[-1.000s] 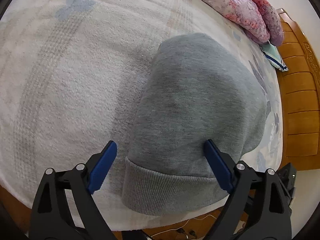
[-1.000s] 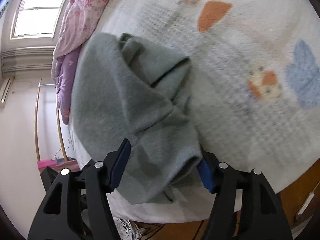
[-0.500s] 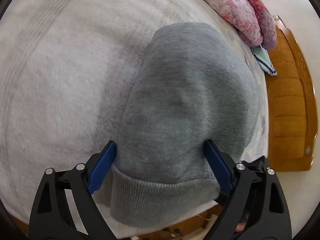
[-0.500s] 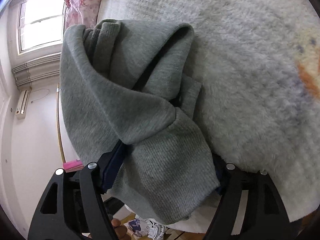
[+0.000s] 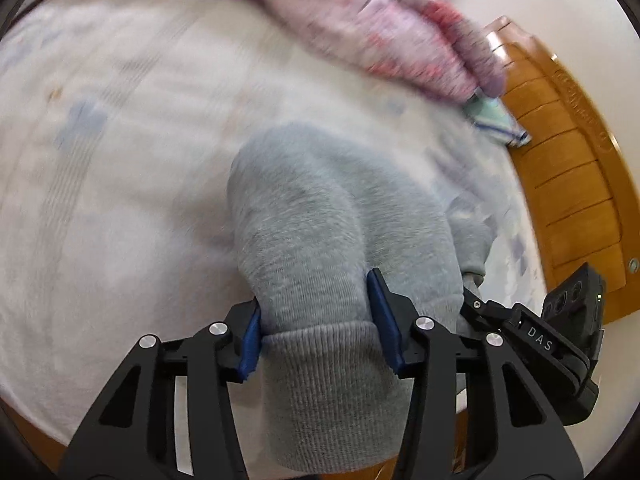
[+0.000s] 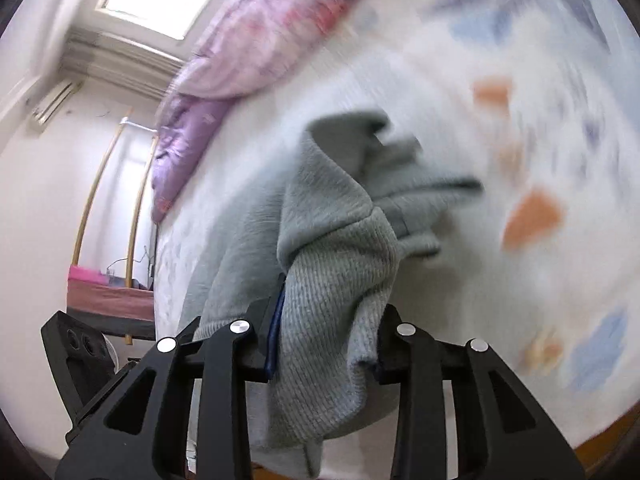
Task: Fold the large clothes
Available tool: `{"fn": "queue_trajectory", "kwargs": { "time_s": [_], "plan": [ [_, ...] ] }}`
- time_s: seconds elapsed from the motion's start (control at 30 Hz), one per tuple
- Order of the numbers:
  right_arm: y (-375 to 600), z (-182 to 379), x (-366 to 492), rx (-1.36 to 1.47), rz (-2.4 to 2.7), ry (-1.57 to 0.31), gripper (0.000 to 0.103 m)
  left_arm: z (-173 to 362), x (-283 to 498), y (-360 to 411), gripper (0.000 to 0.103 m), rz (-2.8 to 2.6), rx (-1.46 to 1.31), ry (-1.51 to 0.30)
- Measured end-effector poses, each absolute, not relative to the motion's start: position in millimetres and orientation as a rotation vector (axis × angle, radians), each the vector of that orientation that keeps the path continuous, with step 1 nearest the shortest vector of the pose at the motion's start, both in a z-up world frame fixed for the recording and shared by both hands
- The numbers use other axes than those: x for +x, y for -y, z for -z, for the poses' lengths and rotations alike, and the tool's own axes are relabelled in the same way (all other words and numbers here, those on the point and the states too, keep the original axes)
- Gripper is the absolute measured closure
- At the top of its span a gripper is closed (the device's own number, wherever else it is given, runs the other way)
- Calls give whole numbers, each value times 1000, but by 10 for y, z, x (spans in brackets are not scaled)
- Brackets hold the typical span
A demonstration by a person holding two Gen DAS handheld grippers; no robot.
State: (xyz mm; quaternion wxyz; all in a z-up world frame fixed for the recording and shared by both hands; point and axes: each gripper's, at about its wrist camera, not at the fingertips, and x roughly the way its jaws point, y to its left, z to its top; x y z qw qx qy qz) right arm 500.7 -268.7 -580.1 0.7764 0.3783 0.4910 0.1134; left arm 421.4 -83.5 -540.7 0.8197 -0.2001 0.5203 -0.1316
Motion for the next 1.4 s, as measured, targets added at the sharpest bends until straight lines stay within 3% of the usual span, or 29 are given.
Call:
{"fn": "queue_trajectory", "kwargs": {
  "time_s": [0.17,0.37,0.47,0.53,0.6,0.73,0.8,0.9,1.0,1.17,1.3,1.4],
  "plan": [
    [3568,5318,5435,675,-311,-963,72,5090,4481,1751,56,288,-480,-1002],
    [4753,5232,5794,569,-295,-820,73,5043,4965,3054,56,382,-485,-892],
    [5174,5514,5962,553,-232,-858,70,5250,5158,3604,55,402,-395,-901],
    [5400,5891,6068,509,-104,-957,69,5596,5290,3981,46,371,-286,-1022],
    [5602,6283,6094,491,16,-1075,68,5872,5313,4172,45,313,-180,-1095],
    [5759,6698,6106,475,110,-1212,68,6181,5250,4208,21,253,-125,-1189],
    [5744,6826,6077,456,133,-1259,68,6235,5192,4145,15,221,-112,-1201],
    [5733,7103,6025,461,161,-1364,68,6268,5161,4027,15,214,-133,-1220],
    [5707,7073,5925,480,171,-1343,68,6252,5201,3950,14,200,-144,-1271],
    [5393,6575,5694,429,167,-1288,67,5990,5099,3667,14,156,-132,-1287],
    [4854,6003,5598,319,99,-1219,51,5570,4958,3445,14,135,-27,-1236],
    [4505,5563,5456,261,65,-1166,45,5200,4825,3222,14,135,-3,-1181]
  ]
}}
